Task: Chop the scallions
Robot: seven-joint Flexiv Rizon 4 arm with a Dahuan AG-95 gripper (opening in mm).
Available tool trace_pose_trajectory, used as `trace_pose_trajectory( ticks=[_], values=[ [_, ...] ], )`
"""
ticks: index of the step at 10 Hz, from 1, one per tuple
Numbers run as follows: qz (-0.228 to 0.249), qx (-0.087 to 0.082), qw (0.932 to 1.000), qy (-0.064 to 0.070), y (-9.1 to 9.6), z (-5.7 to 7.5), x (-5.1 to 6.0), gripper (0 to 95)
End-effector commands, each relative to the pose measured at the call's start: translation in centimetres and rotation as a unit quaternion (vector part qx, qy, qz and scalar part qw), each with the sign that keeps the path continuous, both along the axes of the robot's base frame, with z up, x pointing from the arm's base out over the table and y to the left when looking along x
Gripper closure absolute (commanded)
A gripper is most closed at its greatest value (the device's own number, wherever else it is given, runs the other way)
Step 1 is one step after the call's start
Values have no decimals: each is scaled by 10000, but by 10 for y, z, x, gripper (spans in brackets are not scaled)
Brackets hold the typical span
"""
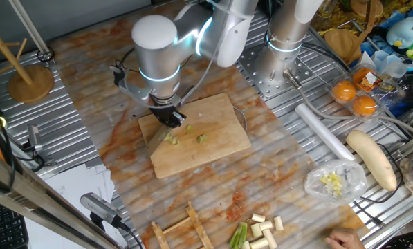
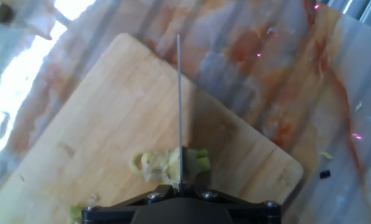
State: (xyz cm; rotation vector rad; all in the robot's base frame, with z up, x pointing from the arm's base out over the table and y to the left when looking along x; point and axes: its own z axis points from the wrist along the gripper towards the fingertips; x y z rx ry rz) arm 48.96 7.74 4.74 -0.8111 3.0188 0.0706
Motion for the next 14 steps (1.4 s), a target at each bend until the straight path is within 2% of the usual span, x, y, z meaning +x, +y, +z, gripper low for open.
trace_pose_trajectory(
  ticks=[1, 3, 5, 7, 9, 10, 12, 14],
  values=[
    [109, -167, 9998, -20, 0, -17, 0, 950],
    [207, -114, 9997, 0, -6, -11, -4, 950],
    [234, -108, 9997, -15, -7, -12, -4, 950],
    [171, -75, 9998, -77, 1, -18, 3, 950],
    [137, -88, 9998, -75, 9, -18, 12, 950],
    [173, -129, 9997, -76, 9, -20, 12, 950],
    [289, -133, 9995, -6, 2, -22, 1, 950],
    [495, -119, 9986, 129, -8, -20, -10, 950]
  ],
)
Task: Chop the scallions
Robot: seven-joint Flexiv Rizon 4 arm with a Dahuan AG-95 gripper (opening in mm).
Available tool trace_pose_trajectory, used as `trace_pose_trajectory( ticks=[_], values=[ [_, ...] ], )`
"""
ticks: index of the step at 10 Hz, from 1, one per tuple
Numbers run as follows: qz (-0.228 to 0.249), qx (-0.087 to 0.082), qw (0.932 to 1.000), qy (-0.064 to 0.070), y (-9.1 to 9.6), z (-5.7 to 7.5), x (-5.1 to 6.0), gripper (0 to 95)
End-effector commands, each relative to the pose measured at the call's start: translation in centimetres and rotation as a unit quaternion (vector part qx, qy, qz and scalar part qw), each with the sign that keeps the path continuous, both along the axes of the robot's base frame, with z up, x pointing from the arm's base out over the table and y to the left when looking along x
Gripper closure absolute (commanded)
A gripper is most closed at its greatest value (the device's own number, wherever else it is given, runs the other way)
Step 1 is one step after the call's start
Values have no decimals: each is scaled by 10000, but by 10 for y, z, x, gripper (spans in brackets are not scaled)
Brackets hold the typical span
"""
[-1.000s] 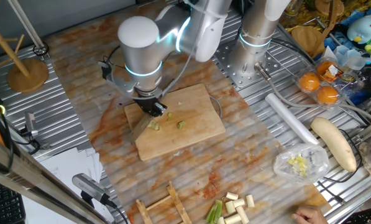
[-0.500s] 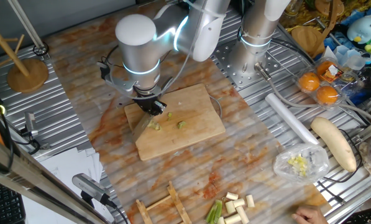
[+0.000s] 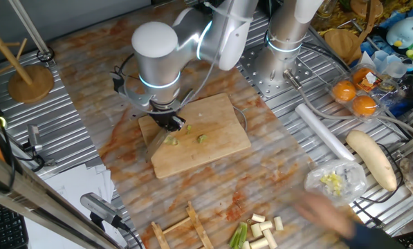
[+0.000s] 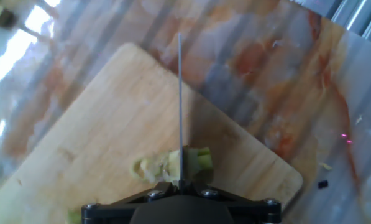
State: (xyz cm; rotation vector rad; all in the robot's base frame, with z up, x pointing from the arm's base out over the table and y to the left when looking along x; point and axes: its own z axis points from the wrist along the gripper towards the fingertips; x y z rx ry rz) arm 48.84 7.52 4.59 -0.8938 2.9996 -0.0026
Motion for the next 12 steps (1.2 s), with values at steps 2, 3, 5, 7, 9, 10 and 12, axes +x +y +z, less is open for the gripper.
trace_pose_trajectory(
  ticks=[2, 3, 5, 7, 9, 10, 12],
  values=[
    [280, 109, 9993, 227, -9, -19, -16, 950],
    [302, 102, 9991, 280, -11, -18, -18, 950],
    [316, 91, 9983, 471, -10, -4, -22, 950],
    [335, 6, 9979, 546, -7, 17, -27, 950],
    [371, 37, 9976, 578, -8, 25, -31, 950],
    [380, 31, 9976, 583, -8, 25, -32, 950],
    [216, 26, 9979, 606, -7, 28, -35, 950]
  ],
)
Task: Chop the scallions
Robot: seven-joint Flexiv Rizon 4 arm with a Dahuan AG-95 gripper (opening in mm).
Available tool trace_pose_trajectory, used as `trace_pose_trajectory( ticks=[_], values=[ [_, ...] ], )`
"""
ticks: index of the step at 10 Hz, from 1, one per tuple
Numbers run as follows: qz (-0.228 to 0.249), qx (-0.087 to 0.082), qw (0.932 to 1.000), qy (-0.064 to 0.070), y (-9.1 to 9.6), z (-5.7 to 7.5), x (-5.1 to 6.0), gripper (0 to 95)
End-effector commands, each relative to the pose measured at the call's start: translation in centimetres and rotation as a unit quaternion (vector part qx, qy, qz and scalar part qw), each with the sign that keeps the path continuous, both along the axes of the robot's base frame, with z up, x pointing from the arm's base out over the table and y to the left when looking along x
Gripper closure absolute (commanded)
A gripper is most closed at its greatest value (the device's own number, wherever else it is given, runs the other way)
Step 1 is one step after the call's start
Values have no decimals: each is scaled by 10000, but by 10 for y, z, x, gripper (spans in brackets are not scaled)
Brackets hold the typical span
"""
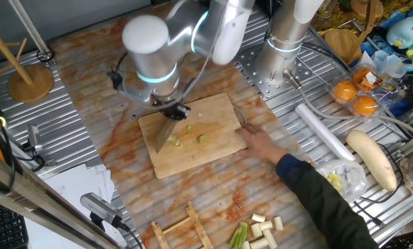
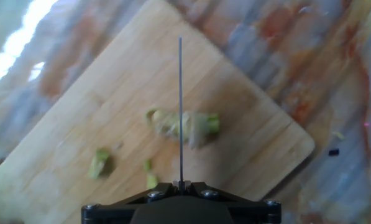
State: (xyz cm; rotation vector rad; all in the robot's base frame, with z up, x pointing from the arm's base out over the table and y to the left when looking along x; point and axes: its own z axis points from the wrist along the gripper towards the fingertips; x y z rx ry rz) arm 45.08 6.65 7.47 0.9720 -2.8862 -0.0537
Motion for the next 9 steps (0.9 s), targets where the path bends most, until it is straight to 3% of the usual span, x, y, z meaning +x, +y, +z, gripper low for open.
trace_pose_trajectory(
  ticks=[1, 6, 9],
  values=[
    [-311, -13, 9995, 61, 2, 2, 2, 950],
    [-707, -55, 9975, 60, 4, 5, 3, 950],
    [-837, -88, 9964, 61, 6, 8, 9, 950]
  ],
)
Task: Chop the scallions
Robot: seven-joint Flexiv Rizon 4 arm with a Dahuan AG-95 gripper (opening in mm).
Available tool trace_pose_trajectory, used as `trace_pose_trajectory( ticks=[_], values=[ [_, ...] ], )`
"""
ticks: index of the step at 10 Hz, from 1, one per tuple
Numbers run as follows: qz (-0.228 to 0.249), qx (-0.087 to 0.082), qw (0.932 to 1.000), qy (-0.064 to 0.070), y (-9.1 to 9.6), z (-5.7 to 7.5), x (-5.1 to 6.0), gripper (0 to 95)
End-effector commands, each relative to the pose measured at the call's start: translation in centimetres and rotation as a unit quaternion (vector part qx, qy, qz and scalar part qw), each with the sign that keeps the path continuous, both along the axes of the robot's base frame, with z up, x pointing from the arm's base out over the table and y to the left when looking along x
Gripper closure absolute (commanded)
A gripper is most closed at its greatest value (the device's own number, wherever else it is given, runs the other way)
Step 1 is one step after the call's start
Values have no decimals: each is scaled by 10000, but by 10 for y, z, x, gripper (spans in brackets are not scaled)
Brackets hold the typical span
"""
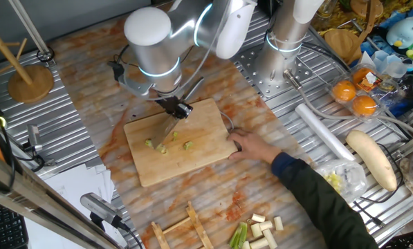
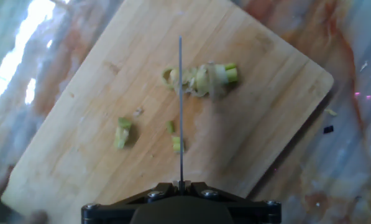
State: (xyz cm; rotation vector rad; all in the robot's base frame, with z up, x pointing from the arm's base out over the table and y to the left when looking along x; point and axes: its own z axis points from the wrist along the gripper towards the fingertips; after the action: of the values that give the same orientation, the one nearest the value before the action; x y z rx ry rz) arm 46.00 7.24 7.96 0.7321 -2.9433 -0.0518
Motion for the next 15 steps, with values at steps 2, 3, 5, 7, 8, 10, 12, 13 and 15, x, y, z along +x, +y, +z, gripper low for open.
trace_pose_trajectory(
  ticks=[2, 3, 5, 7, 8, 10, 12, 13, 15],
  values=[
    [-2, -39, 10000, -23, 1, 4, 13, 950],
    [104, -38, 9999, -63, 2, 2, 22, 950],
    [213, -6, 9997, -90, 5, -1, 46, 950],
    [252, -30, 9997, -63, 16, -3, 66, 950],
    [263, -118, 9996, -64, 25, -8, 72, 950],
    [457, -272, 9985, -92, 31, -9, 78, 950],
    [557, -314, 9979, -130, 31, -9, 79, 950],
    [564, -314, 9978, -148, 30, -10, 79, 950],
    [581, -310, 9976, -214, 29, -17, 81, 950]
  ],
)
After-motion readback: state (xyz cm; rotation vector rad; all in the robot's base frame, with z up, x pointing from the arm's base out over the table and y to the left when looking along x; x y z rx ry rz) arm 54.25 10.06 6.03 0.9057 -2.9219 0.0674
